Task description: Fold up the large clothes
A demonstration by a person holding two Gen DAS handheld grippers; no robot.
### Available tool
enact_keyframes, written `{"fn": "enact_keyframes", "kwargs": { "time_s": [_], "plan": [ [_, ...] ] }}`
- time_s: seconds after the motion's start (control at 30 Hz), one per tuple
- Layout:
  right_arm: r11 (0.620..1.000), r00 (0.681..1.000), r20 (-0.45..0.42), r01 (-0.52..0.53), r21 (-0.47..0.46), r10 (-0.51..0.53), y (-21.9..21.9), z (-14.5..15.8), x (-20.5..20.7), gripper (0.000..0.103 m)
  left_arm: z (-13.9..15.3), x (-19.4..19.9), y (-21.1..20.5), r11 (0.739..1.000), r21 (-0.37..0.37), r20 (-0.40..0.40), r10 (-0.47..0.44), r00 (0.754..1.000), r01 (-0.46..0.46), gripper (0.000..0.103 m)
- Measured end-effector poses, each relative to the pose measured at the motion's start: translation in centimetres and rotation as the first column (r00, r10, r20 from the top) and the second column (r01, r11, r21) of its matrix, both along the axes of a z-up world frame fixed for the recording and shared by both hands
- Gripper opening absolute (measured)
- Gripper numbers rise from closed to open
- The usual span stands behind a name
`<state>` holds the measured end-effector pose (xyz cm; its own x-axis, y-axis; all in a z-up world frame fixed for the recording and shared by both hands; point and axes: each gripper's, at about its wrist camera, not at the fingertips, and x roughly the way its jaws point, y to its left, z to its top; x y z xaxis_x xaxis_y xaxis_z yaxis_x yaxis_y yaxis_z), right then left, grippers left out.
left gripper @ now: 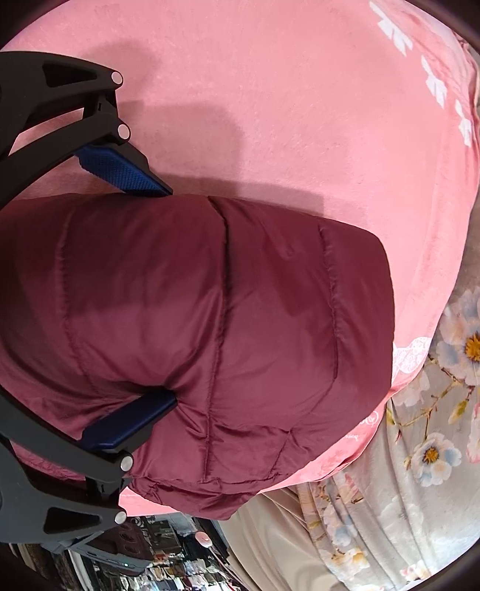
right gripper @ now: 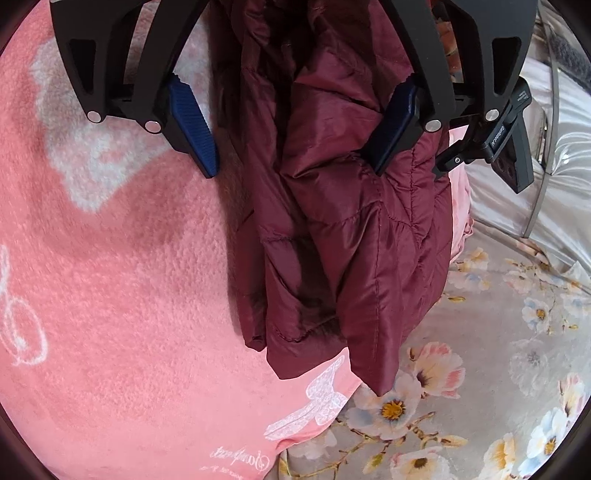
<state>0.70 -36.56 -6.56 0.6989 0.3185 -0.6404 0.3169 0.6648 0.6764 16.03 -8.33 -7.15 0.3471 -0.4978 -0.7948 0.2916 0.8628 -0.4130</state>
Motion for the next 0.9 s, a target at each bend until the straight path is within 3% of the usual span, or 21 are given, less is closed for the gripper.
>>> {"fn": "enact_keyframes", "kwargs": {
  "time_s": [0.47,0.6,0.67,0.73,0.9],
  "plan": [
    [0.999,0.999,0.03,-0.01,-0.033,0.011,0.2,0.2,0.2,0.076,-1.3,0.8,-0.7,0.999,-0.029,-0.011,0.012,1.0,-0.012,0.098],
    [0.996,0.999,0.047,-0.031,0.081,0.027,0.1,-0.3,0.6,0.054,-1.2,0.8,-0.9,1.0,-0.017,-0.004,0.009,1.0,-0.009,0.098],
    [0.995,0.998,0.054,-0.034,0.096,0.029,0.1,-0.2,0.5,0.046,-0.8,0.6,-1.0,1.0,-0.006,0.004,-0.001,1.0,0.002,0.098],
    [0.996,0.998,0.061,-0.031,0.081,0.026,0.3,0.4,0.3,0.035,-0.3,0.4,-1.2,1.0,0.002,0.014,-0.006,1.0,0.006,0.089],
    [1.0,0.996,0.083,-0.028,0.008,0.027,1.3,2.8,-0.6,0.023,2.2,-0.6,-1.5,0.999,0.026,0.075,-0.042,0.996,0.04,0.064]
  ]
}}
